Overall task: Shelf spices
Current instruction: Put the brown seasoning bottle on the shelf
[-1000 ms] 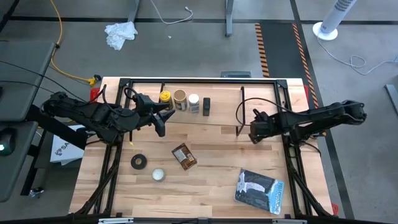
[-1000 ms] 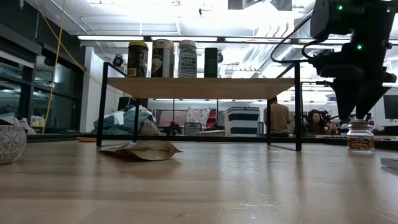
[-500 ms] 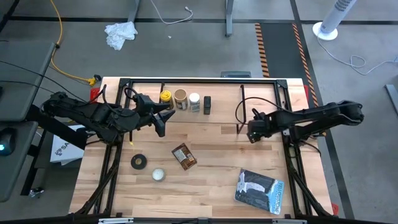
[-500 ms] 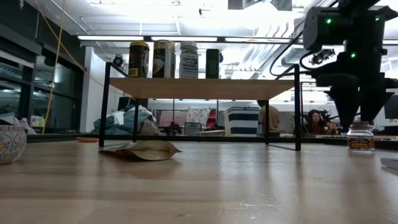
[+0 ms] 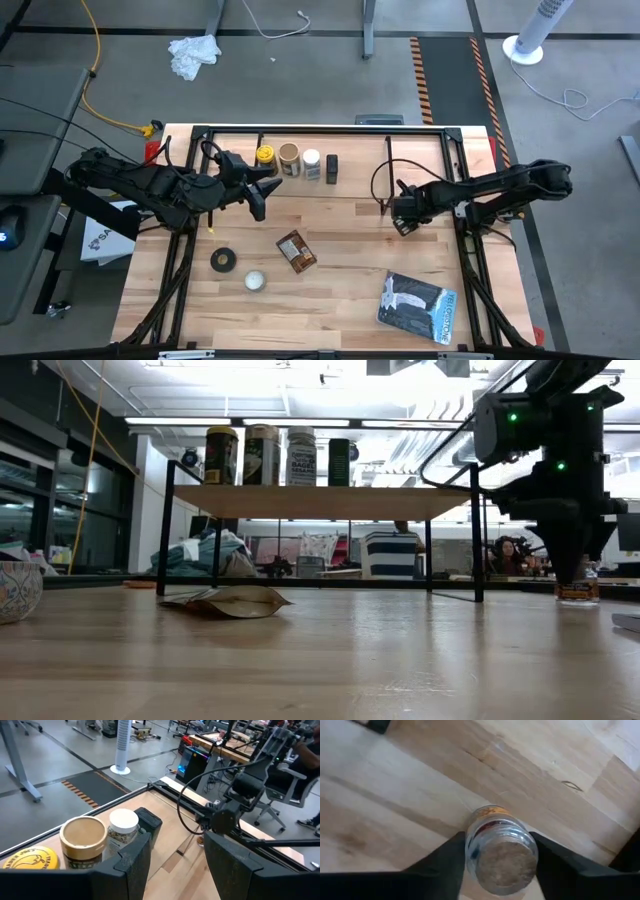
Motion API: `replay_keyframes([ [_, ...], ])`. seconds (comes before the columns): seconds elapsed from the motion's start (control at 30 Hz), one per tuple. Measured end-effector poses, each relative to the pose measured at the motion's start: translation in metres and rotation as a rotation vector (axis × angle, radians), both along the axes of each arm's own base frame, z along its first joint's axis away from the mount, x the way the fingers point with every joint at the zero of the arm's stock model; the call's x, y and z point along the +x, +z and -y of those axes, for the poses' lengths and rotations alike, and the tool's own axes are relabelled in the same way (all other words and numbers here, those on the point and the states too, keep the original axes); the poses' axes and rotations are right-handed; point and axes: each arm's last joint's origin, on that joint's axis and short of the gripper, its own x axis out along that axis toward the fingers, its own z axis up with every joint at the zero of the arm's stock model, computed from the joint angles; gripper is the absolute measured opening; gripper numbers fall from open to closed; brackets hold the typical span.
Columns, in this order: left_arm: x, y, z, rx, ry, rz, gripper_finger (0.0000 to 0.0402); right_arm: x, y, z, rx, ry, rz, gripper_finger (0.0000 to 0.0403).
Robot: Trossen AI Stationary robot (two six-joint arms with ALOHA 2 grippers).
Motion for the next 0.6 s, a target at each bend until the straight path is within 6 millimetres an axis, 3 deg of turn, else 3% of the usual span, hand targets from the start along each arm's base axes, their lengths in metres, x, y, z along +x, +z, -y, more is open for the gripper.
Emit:
replay_keyframes([
  [0.07,0.000,0.000,0.000,-0.005,-0.012,-0.002,0.0179,0.000,0.002,-0.001,0.014,0.022,0.004,0.0165],
  [0.17,0.000,0.000,0.000,-0.005,-0.014,-0.002,0.0179,-0.004,0.010,-0.004,0.042,0.057,-0.010,0.0159],
  [0.27,0.000,0.000,0.000,0.000,-0.005,-0.003,0.0179,-0.007,0.032,-0.008,0.048,0.093,0.005,0.0159],
  [0.4,0.000,-0.001,0.000,0.028,-0.012,-0.026,0.0179,-0.016,0.072,-0.013,0.022,0.143,0.010,0.0159],
  [0.6,-0.003,-0.007,-0.001,0.068,-0.009,-0.105,0.0179,-0.009,0.148,-0.014,-0.140,0.088,0.217,0.0159],
])
